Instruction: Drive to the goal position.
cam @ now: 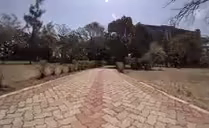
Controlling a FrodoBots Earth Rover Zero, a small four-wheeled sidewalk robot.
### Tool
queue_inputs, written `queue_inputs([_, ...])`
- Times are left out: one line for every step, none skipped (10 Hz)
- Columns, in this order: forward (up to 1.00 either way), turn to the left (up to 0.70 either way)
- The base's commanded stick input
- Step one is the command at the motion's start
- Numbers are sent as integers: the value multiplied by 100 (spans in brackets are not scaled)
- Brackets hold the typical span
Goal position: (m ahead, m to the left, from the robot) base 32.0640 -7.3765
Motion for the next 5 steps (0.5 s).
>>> queue_inputs([70,0])
queue_inputs([70,0])
queue_inputs([70,0])
queue_inputs([70,0])
queue_inputs([70,0])
